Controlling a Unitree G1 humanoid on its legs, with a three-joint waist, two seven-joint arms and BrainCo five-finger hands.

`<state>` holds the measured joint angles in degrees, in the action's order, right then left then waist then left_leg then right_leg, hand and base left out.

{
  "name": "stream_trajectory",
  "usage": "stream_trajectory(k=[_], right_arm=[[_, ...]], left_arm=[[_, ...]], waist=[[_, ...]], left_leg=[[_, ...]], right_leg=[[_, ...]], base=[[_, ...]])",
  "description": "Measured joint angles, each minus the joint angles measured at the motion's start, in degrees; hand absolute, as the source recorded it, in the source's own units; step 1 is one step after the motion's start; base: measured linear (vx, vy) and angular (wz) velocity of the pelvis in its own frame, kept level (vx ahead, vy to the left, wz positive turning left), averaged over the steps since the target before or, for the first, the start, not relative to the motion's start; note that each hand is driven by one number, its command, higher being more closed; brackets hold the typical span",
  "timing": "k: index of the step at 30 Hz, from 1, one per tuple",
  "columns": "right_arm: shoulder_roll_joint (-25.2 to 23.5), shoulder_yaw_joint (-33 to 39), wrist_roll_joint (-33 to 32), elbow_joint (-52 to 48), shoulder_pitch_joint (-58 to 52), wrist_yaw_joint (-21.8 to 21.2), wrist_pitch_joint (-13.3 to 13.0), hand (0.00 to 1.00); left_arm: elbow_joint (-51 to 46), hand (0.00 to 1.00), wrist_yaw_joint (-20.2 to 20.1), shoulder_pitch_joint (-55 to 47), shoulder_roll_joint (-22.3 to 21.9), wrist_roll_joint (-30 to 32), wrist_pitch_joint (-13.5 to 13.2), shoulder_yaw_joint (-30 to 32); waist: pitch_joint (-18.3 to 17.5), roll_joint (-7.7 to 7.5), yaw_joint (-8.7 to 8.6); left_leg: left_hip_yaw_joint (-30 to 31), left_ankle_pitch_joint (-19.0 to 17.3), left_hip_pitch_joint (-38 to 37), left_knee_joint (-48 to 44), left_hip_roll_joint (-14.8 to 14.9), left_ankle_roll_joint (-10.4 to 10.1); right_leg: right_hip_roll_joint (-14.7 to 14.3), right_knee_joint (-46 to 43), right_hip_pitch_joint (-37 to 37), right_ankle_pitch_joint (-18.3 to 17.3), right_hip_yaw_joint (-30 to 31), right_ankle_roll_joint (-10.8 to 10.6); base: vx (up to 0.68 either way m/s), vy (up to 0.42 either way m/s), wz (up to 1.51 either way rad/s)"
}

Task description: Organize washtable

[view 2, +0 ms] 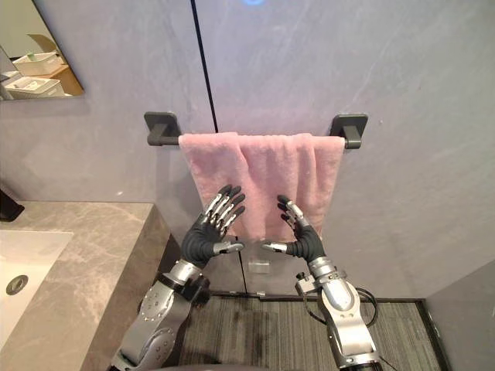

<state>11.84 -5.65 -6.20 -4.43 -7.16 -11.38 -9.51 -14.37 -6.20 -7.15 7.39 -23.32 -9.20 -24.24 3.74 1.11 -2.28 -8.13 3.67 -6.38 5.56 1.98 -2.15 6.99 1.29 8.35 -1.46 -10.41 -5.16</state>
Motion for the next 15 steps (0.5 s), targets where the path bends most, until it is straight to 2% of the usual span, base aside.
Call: stream_trajectory(k=[4,15], right_arm=[[1.28,-2.01,0.94,2.68,0.76,0.20,1.04,0.00],[1.27,-2.01,2.32,8.12,5.76,3.31,1.28,0.00]], left_arm=[[2.25,0.00,0.51,1.58,0.08,1.81,0.04,0.02],[7.65,0.00,5.20,5.35,-0.07,3.92,0.13,0.34]], waist=[[-0.03,-0.04,0.03],[-0.22,-0.37,-0.03]], left_leg=[[0.00,0.04,0.64,0.02,-0.01,0.05],[0.07,0.16,1.92,0.28,0.04,0.12]], right_leg=[[0.01,-0.04,-0.60,0.00,0.03,0.00],[0.01,0.10,-1.76,0.04,0.31,-0.01]], base=[[0.00,0.000,0.00],[0.00,0.000,0.00]])
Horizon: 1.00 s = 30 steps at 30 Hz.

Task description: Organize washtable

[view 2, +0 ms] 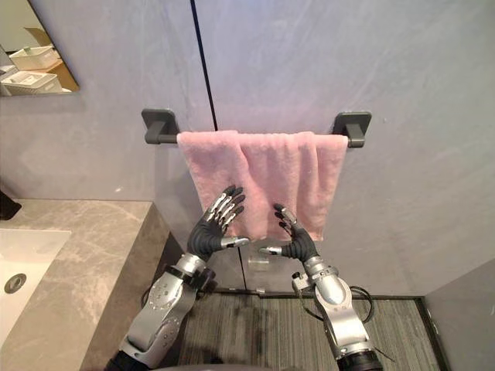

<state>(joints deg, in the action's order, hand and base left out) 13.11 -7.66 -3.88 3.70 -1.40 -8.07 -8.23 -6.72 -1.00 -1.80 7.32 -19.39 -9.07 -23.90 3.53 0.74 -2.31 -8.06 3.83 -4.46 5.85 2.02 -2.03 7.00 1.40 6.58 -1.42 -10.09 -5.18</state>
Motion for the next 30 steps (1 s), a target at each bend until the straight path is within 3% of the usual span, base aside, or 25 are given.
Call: stream_trajectory(k=[11,17,30], right_arm=[[-0.48,2.84,-0.02,3.61,3.18,2.18,0.91,0.00],[-0.70,6.58,-0.20,4.41,3.51,4.29,1.02,0.00],[-2.85,14.77,-8.84,6.85,6.36,6.89,1.08,0.00]], left_arm=[[6.35,0.00,4.83,3.05,-0.38,2.99,0.56,3.97],[10.34,0.00,7.27,3.17,-0.73,1.40,1.30,8.53],[14.19,0.00,11.46,8.25,-1.38,-0.21,1.43,16.13]], waist=[[0.01,-0.46,-0.10],[-0.04,-1.17,-0.11],[-0.04,-1.58,-0.18]], left_leg=[[-0.29,0.01,0.77,-0.25,0.16,0.01],[-0.44,0.01,0.84,0.05,0.27,0.00],[-0.41,0.48,1.82,-0.30,0.28,0.05]], right_leg=[[-0.14,0.10,-0.87,0.10,0.43,0.11],[-0.19,0.11,-1.02,0.13,0.59,0.15],[-0.26,0.13,-1.65,0.59,0.55,0.35]], base=[[0.00,0.000,0.00],[0.00,0.000,0.00],[0.00,0.000,0.00]])
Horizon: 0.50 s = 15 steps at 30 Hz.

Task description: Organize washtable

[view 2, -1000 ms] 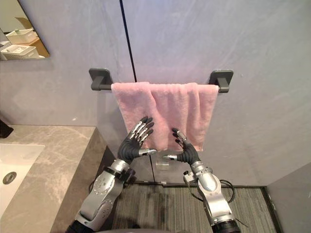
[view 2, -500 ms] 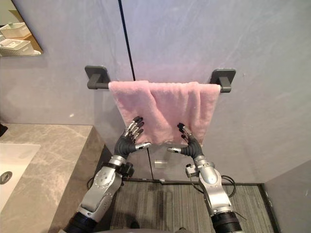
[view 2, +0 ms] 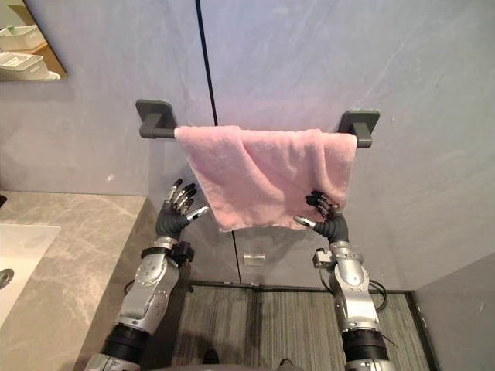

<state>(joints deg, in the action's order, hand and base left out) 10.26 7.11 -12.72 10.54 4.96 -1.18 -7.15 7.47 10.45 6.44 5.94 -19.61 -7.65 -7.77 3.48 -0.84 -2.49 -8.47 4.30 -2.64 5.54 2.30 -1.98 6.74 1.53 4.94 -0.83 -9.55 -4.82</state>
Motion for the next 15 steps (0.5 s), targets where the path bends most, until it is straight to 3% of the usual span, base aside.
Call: stream_trajectory(k=[15], right_arm=[[-1.84,5.76,-6.99,2.45,-0.44,0.98,-0.02,0.00]], left_arm=[[0.01,0.00,0.96,0.93,-0.10,0.01,-0.01,6.23]], waist=[[0.50,-1.03,-0.06]], left_leg=[[0.26,0.75,0.24,0.38,0.85,-0.44]], right_leg=[[-0.70,0.74,-0.23,0.96,0.07,0.40]], base=[[-0.05,-0.008,0.00]])
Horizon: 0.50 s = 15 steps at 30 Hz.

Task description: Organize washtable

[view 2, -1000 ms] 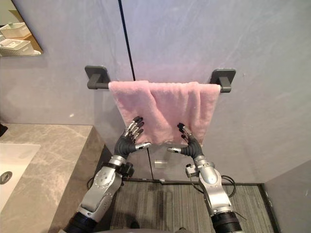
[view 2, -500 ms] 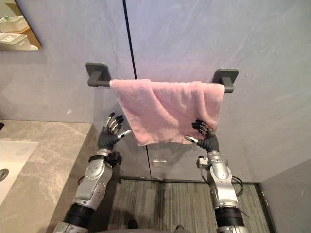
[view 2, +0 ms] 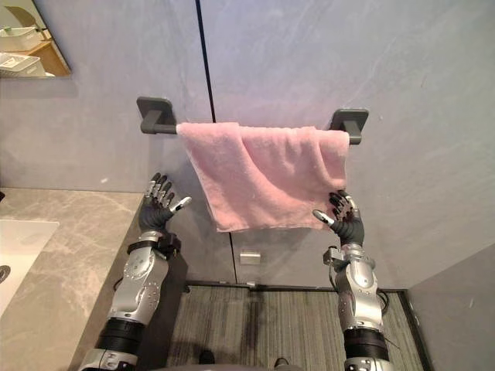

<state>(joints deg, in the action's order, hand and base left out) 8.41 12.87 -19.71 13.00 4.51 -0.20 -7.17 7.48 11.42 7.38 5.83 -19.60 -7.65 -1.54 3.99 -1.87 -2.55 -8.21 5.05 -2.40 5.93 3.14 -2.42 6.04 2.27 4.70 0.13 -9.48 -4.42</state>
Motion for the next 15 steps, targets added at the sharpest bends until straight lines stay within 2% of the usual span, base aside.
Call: stream_trajectory(k=[3,9,15], right_arm=[[-0.80,0.76,0.01,0.04,-0.62,0.01,0.00,0.00],[-1.25,3.94,0.53,0.05,-2.53,0.20,-0.01,0.00],[-1.95,7.72,6.92,-0.52,-5.88,0.62,-0.01,0.00]], left_arm=[[0.00,0.00,-0.11,-0.55,-0.04,0.06,0.00,0.51],[-0.38,0.00,-0.35,-4.66,-0.38,0.69,-0.01,2.63],[-4.35,0.00,-2.67,-11.62,-3.64,4.18,0.04,5.98]], waist=[[0.23,-0.54,0.01],[0.22,-0.55,0.08],[0.25,-0.41,-0.05]], left_leg=[[-0.01,0.00,0.04,-0.02,-0.08,0.00],[0.11,-0.01,-0.02,-0.32,-0.15,-0.01],[0.31,-0.02,-0.33,0.00,-0.28,-0.02]], right_leg=[[0.05,0.10,0.02,0.05,-0.02,-0.07],[0.02,0.59,0.37,0.10,-0.15,-0.12],[0.05,0.09,0.53,-0.04,-0.79,-0.19]], base=[[0.00,0.000,0.00],[0.00,0.000,0.00],[-0.02,-0.003,0.02]])
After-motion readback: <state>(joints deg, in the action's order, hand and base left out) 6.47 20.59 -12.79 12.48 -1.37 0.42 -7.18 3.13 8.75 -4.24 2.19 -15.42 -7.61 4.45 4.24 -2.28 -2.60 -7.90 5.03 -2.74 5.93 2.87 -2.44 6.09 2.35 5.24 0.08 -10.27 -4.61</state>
